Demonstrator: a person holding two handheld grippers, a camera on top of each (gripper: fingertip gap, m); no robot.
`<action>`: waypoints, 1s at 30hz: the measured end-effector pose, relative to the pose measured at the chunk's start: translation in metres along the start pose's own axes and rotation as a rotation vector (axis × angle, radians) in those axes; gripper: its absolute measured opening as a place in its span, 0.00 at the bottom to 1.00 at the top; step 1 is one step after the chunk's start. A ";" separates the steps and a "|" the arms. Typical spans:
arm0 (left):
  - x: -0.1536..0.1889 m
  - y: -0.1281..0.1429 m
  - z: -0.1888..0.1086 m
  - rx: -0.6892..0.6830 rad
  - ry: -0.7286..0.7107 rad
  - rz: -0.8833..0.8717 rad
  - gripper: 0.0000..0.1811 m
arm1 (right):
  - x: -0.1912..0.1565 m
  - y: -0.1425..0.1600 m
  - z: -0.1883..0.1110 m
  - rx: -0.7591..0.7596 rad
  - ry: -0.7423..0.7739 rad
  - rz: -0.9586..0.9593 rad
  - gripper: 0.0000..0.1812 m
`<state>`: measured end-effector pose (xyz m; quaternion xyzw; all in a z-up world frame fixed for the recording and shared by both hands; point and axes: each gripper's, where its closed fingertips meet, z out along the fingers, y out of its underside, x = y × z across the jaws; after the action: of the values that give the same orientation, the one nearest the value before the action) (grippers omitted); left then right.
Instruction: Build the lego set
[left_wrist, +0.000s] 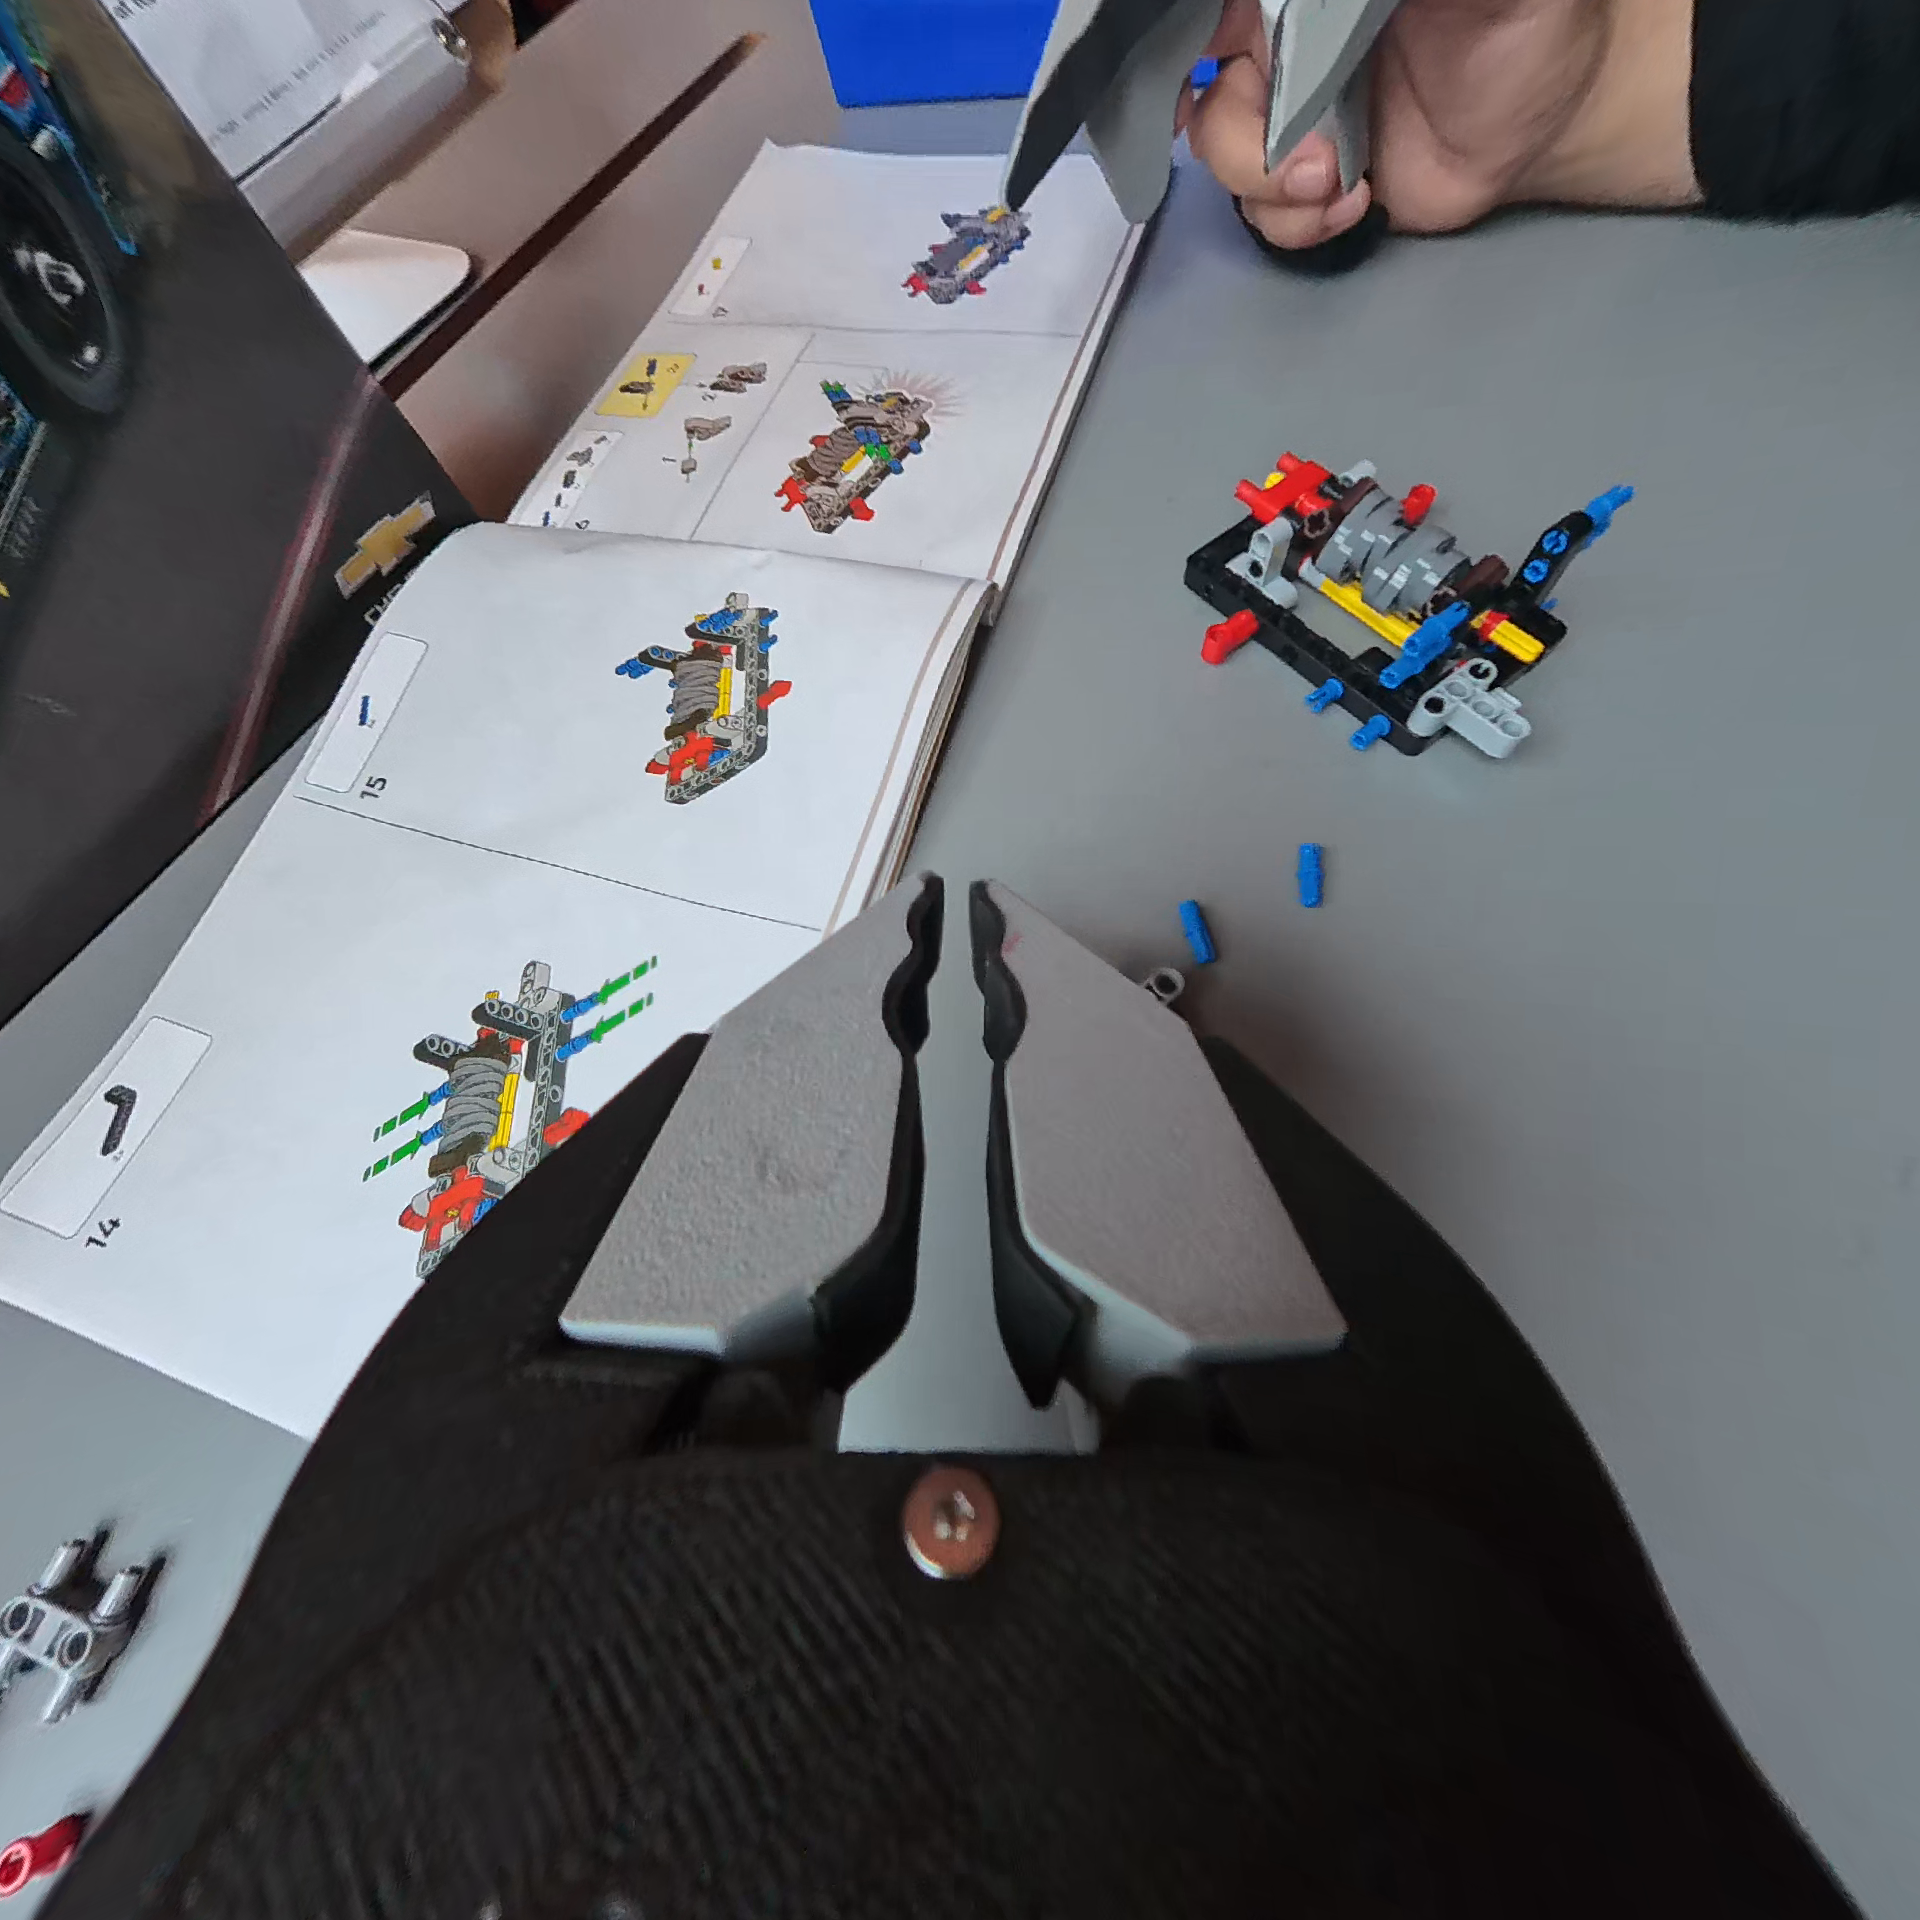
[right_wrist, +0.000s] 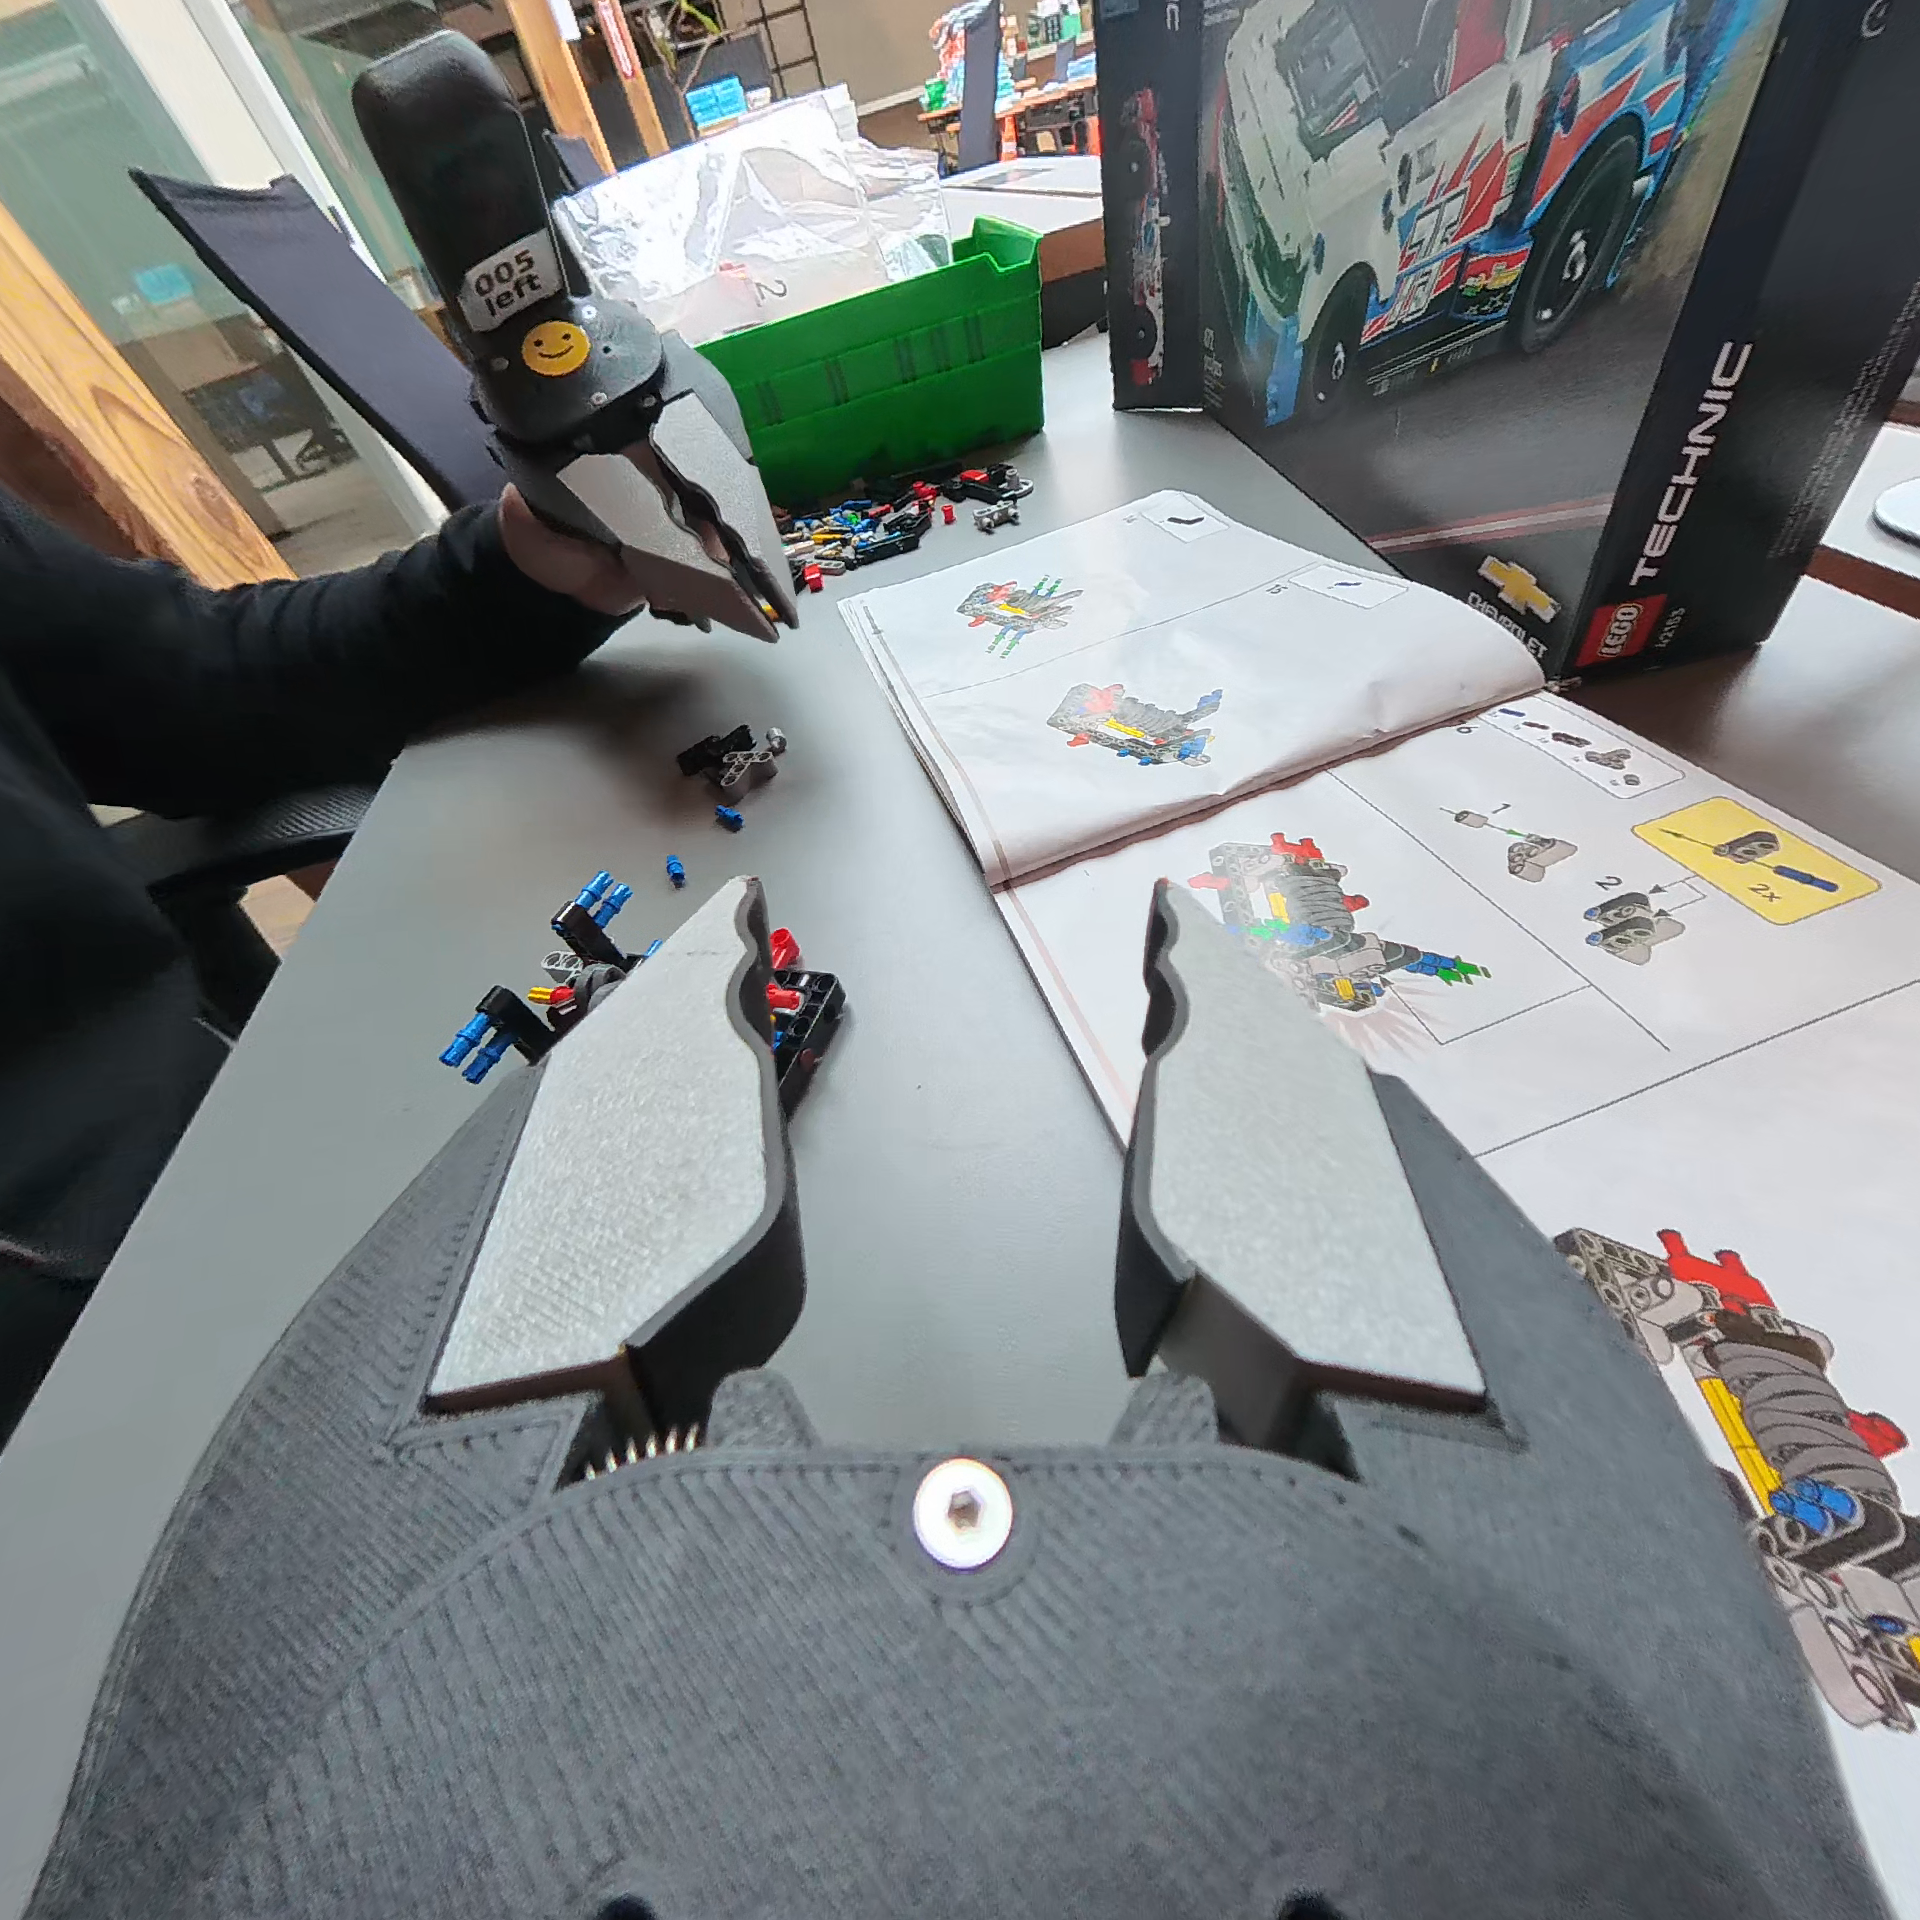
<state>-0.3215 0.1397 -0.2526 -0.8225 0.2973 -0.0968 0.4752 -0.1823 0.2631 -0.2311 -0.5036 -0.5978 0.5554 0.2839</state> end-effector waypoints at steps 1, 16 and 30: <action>-0.003 0.001 0.000 0.006 -0.006 -0.017 0.01 | 0.001 0.000 -0.001 0.003 0.012 -0.001 0.38; -0.003 0.006 -0.003 -0.009 -0.036 -0.094 0.03 | 0.008 -0.005 -0.014 0.079 0.169 0.026 0.36; 0.026 0.019 -0.005 -0.024 -0.057 -0.023 0.02 | -0.012 -0.005 -0.011 0.095 0.110 0.021 0.34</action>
<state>-0.3105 0.1138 -0.2686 -0.8338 0.2752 -0.0755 0.4725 -0.1704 0.2571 -0.2213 -0.5253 -0.5491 0.5576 0.3341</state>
